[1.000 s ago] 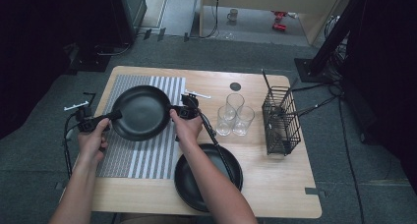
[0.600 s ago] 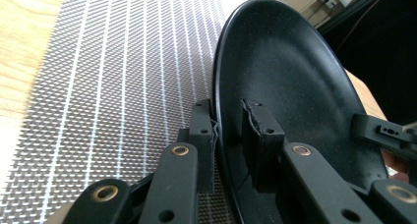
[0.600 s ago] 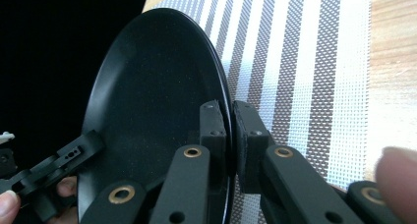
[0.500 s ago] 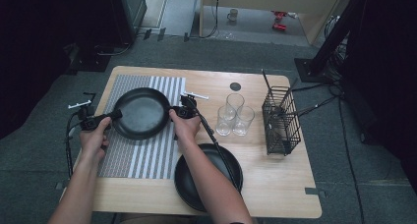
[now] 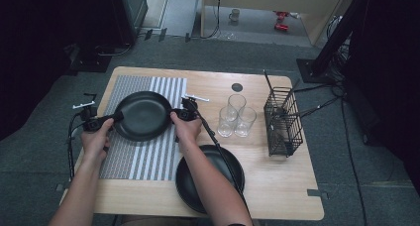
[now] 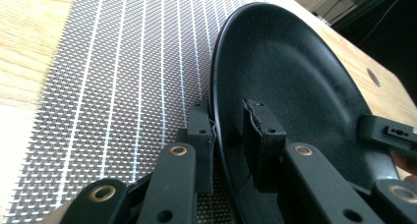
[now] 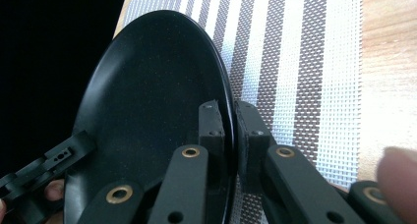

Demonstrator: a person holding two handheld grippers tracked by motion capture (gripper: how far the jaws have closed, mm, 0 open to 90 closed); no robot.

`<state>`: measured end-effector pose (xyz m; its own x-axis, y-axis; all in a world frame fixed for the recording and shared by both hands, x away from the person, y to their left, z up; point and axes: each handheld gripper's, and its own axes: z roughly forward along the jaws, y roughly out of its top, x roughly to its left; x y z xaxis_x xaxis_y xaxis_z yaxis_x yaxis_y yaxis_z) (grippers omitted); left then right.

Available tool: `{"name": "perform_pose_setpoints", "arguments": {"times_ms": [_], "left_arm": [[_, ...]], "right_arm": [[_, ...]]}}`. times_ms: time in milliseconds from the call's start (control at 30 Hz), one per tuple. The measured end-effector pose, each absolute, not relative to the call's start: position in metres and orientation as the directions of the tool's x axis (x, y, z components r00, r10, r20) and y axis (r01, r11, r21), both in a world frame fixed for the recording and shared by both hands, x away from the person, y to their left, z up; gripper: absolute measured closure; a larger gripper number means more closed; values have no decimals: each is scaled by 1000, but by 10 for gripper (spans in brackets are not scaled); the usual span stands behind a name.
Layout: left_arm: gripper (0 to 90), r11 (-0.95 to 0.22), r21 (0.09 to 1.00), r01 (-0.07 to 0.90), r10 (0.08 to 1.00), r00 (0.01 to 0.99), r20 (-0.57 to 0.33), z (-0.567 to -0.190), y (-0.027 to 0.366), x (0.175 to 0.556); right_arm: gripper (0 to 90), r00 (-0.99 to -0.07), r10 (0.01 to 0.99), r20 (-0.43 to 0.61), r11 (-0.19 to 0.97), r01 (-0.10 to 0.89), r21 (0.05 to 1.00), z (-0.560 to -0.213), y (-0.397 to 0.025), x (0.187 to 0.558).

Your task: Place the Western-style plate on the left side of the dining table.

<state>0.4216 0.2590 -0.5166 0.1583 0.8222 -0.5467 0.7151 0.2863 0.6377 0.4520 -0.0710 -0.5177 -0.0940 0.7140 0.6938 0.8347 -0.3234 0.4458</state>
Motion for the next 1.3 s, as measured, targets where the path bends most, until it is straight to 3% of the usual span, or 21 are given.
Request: {"name": "perform_pose_setpoints", "arguments": {"times_ms": [633,1300], "left_arm": [[751,282,633,721,844,128,-522,-518,257,422],[750,253,657,710,854,156,-496,-518,256,422]], "right_arm": [[838,-87,737,670,-315,833,455,-518,-67,453],[828,-87,768,635,-299,827,476,-515,-64,450]]}}
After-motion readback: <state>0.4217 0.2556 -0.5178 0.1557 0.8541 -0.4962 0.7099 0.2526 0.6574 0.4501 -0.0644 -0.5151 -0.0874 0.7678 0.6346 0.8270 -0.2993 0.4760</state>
